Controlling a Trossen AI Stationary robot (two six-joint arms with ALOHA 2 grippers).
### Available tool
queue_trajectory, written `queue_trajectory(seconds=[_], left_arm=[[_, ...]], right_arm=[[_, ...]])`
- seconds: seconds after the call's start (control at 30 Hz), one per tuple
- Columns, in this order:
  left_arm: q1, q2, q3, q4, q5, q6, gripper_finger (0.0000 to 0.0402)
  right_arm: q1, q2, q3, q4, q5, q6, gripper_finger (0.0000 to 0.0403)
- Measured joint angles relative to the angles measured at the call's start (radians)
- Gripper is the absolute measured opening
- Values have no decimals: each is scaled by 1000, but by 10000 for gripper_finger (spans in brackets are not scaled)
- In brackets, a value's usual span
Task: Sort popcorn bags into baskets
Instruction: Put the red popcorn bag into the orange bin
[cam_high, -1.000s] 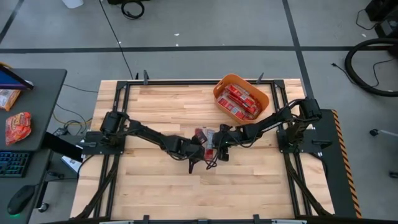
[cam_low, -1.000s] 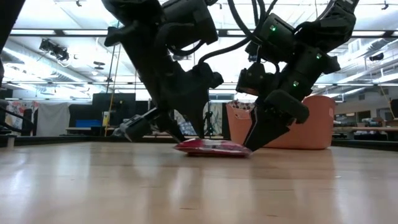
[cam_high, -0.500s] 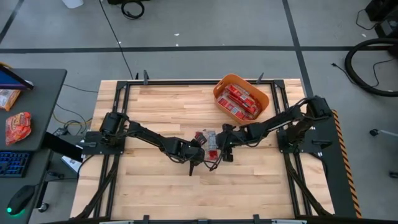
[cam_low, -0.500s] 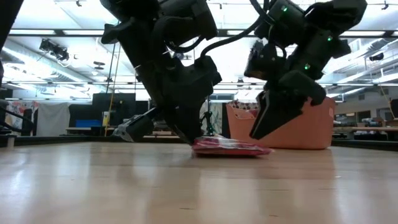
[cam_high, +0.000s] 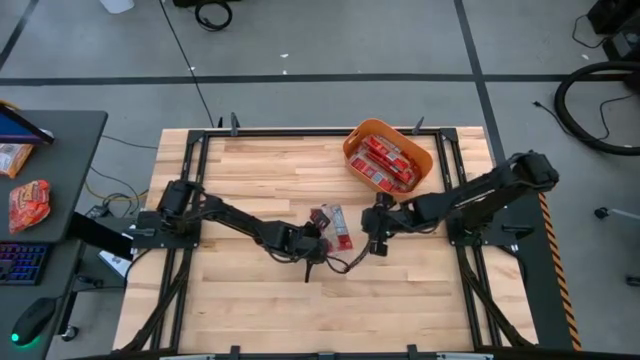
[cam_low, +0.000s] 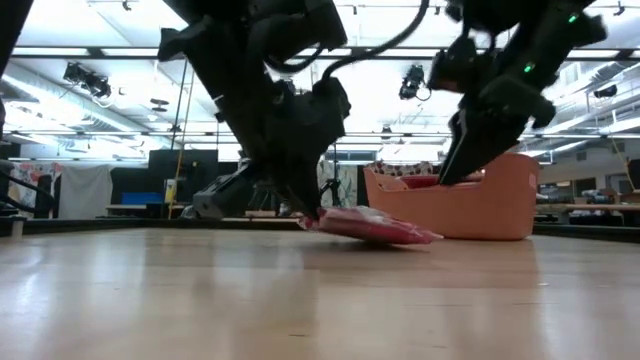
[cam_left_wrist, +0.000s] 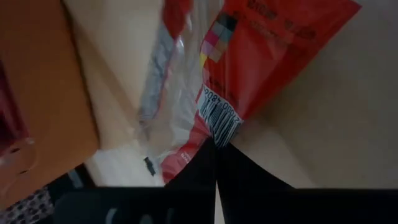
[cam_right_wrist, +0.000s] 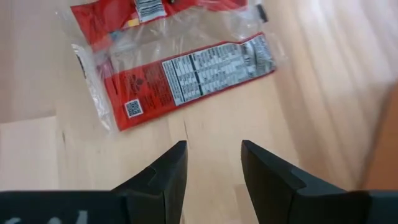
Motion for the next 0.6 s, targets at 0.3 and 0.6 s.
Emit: queue_trajectory(seconds=[0.3,0.6], left_arm=[[-5,-68,31,-37,-55,-26,5],[-6,-154,98,-81,-95,-64,5]], right_arm=[[123,-111,1,-156,142,120,157],[206,-137,2,-182,235,149,157]])
